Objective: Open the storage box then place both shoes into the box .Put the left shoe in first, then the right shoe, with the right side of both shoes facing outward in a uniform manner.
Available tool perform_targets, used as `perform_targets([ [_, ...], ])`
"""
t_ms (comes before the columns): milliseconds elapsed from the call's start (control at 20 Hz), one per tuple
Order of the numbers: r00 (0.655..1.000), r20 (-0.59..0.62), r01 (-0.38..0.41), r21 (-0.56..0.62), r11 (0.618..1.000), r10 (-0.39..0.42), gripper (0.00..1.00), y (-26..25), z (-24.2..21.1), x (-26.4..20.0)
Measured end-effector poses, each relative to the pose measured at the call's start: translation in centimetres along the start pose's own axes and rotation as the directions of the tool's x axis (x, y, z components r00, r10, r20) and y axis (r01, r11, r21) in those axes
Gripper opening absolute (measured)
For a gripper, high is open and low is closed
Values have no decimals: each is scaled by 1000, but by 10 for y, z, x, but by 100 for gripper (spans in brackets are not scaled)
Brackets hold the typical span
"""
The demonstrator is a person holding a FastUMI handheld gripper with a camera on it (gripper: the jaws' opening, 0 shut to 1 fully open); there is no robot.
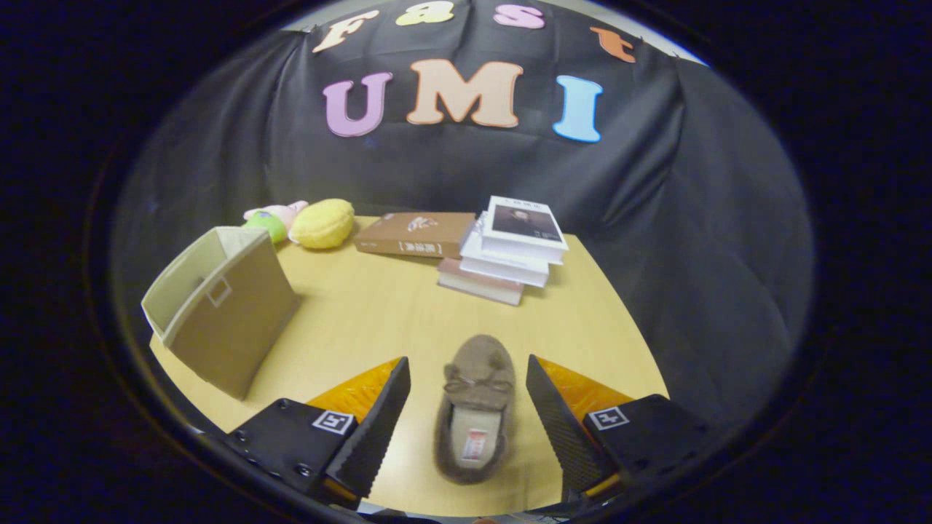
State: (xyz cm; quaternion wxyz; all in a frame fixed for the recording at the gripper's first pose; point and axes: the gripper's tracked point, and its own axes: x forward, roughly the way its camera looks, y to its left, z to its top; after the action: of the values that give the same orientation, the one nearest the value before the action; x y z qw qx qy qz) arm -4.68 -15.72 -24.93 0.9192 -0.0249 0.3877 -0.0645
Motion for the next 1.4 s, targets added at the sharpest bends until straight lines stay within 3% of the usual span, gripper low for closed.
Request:
perform_targets([
  [150,998,-56,34,-6,999,-34,100,-25,-34,12],
  [400,978,-207,14,-32,999,-20,100,-37,-90,39],
  [650,953,-299,-44,50,998,57,43,-19,-107,53],
  [800,946,-323,26,80,996,1,8,-27,-105,52],
  [1050,954,-298,87,205,975,-22,8,-19,-74,36],
  [1400,978,-200,10,314,949,56,8,60,-6,-1],
])
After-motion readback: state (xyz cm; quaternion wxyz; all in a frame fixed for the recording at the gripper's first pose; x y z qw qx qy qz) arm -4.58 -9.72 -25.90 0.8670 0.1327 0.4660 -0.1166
